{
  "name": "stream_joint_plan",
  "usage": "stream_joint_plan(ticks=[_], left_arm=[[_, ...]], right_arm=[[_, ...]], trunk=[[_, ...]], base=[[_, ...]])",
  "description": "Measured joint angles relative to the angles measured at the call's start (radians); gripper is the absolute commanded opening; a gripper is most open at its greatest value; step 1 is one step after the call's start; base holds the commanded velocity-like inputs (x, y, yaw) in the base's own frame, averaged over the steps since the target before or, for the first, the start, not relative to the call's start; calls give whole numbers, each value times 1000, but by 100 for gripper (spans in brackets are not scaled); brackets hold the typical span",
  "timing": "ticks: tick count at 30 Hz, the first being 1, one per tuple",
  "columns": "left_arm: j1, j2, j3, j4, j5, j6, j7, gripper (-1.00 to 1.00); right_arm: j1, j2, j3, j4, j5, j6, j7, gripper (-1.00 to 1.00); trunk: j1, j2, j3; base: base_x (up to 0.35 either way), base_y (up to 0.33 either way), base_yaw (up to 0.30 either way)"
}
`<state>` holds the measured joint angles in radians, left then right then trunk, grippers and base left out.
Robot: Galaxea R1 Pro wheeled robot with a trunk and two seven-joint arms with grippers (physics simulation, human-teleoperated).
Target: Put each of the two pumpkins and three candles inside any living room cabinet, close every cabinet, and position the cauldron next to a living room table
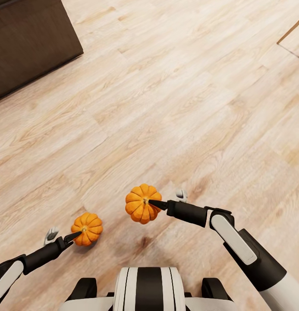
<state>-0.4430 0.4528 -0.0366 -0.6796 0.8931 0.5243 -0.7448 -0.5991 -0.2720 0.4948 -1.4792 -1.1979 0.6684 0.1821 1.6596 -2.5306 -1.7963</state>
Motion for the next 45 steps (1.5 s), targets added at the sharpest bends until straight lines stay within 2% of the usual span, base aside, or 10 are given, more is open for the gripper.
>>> stream_joint_plan(ticks=[11, 13, 23, 24, 29, 45], left_arm=[[0, 0, -1, 0, 1, 1, 0, 100], [0, 1, 0, -2, 13, 7, -1, 100], [-1, -1, 1, -3, 26, 13, -12, 100], [-1, -1, 1, -3, 25, 12, -12, -100], [-1, -1, 1, -3, 25, -16, -6, -100], [0, 1, -1, -3, 23, -19, -5, -100]], right_arm=[[0, 1, 0, 0, -1, 0, 0, -100], [0, 1, 0, 1, 0, 0, -1, -100], [0, 1, 0, 2, 0, 0, 0, -100], [0, 0, 0, 2, 0, 0, 0, -100], [0, 1, 0, 2, -1, 0, 1, -100], [0, 1, 0, 1, -1, 0, 0, -100]], trunk=[[0, 0, 0], [0, 0, 0], [0, 0, 0], [0, 0, 0], [0, 0, 0], [0, 0, 0]], base=[[37, -25, 0], [52, -37, 0], [23, -29, 0], [6, -8, 0], [2, -2, 0], [0, 0, 0]])
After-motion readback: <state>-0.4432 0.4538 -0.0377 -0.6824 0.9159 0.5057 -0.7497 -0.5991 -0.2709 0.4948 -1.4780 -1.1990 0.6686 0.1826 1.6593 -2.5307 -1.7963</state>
